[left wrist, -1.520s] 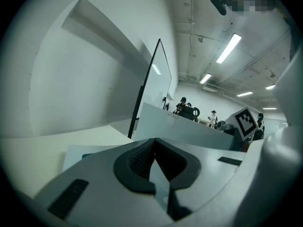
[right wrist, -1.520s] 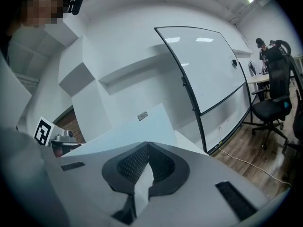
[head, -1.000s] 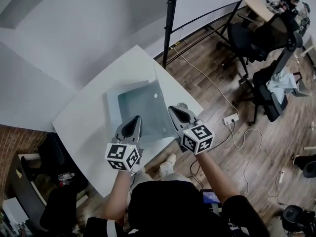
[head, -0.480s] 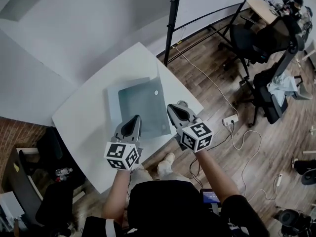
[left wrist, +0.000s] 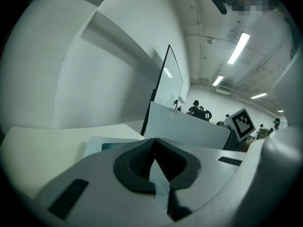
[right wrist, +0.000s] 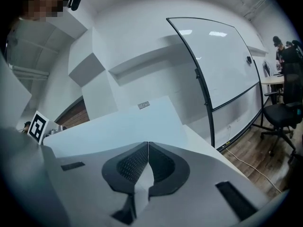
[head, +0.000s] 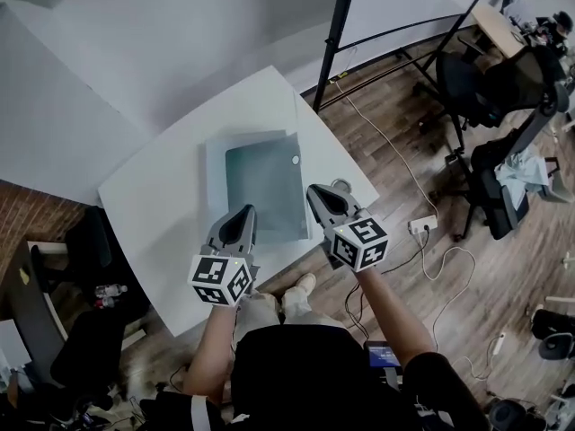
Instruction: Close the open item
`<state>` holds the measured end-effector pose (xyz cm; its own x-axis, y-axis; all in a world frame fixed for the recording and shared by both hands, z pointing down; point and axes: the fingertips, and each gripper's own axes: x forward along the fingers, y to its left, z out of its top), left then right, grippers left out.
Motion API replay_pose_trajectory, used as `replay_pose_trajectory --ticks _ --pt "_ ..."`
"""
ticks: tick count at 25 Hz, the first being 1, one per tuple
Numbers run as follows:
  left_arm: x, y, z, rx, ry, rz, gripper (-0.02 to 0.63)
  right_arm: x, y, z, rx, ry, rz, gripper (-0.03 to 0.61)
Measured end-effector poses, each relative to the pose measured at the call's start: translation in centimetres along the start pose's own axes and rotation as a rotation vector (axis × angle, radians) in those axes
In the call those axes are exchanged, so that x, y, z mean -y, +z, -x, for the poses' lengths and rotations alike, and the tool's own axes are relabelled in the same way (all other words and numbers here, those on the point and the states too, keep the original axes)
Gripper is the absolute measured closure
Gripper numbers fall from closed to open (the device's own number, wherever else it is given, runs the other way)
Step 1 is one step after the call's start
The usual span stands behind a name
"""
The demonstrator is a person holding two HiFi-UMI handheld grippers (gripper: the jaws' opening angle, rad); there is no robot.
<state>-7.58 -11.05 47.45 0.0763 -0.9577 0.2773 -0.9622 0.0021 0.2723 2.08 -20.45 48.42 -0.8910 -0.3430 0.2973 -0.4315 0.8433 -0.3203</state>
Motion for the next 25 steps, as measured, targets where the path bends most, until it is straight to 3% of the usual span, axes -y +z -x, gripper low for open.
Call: replay_pose_trajectory --ticks 25 --pt "-7.0 -2.6 4.5 -0.058 0.09 0.06 0.6 -3.3 -2.3 -4.8 -0.061 0.015 -0.009 0.539"
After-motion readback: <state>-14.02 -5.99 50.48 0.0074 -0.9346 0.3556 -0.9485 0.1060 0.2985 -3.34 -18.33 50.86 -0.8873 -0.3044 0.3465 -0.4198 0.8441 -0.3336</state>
